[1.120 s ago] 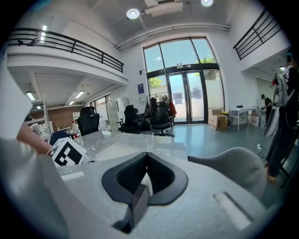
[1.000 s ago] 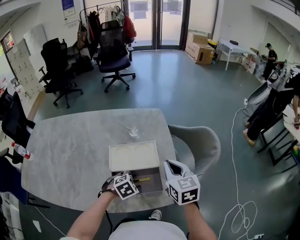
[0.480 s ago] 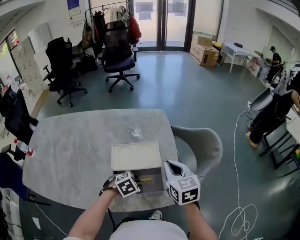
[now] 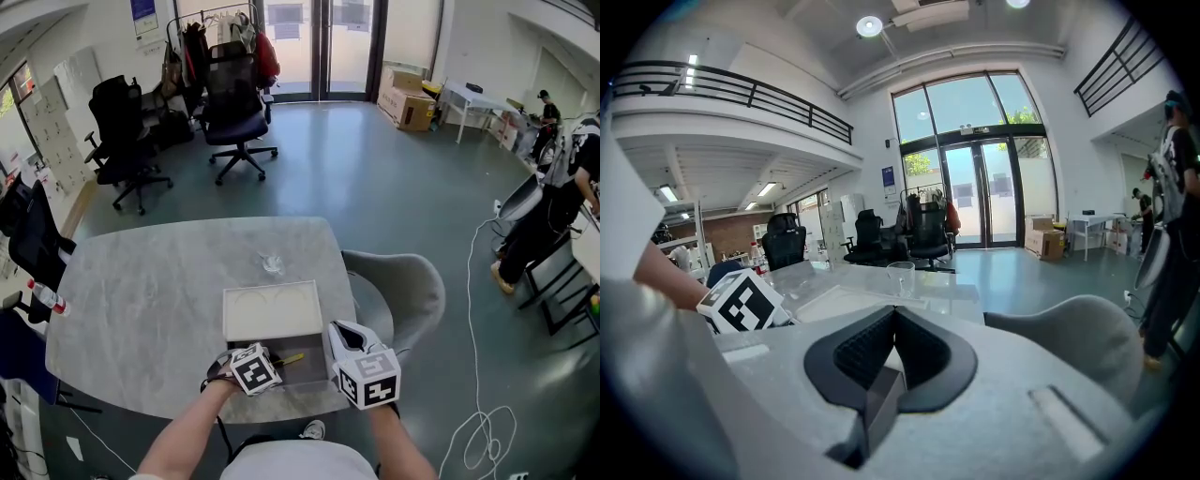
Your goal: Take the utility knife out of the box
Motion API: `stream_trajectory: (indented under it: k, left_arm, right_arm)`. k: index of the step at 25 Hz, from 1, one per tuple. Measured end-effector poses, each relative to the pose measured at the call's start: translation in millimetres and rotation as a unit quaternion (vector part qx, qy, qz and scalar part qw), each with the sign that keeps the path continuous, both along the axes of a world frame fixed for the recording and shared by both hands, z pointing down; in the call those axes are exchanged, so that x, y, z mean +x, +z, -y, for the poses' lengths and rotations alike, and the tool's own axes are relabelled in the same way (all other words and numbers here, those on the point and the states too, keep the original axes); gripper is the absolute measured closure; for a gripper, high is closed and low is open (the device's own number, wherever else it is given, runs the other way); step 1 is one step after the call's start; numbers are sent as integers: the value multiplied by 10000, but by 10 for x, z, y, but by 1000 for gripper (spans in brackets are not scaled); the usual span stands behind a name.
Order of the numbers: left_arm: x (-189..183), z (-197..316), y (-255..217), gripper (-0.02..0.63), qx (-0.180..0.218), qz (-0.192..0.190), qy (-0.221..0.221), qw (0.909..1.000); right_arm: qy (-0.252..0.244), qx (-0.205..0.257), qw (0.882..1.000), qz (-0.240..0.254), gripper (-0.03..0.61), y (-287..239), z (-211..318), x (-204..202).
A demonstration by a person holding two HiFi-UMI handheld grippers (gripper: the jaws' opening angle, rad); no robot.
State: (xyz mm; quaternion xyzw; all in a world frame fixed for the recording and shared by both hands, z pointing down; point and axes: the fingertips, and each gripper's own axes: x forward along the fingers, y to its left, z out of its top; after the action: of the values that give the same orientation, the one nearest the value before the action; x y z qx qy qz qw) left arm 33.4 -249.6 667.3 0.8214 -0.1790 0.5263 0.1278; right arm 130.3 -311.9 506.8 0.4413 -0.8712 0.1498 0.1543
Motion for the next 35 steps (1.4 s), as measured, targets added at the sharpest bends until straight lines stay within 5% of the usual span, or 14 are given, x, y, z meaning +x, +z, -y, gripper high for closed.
stream_trajectory:
  k: [22, 35]
  left_arm:
    - [-167, -123, -305, 551, 636, -295, 85, 9975]
    - [-526, 56, -971, 551, 1380, -800, -392, 9864]
  right_arm:
    - [322, 11, 9995, -15, 574, -55, -171, -250]
    - [371, 120, 9992, -70, 574, -260, -265, -514]
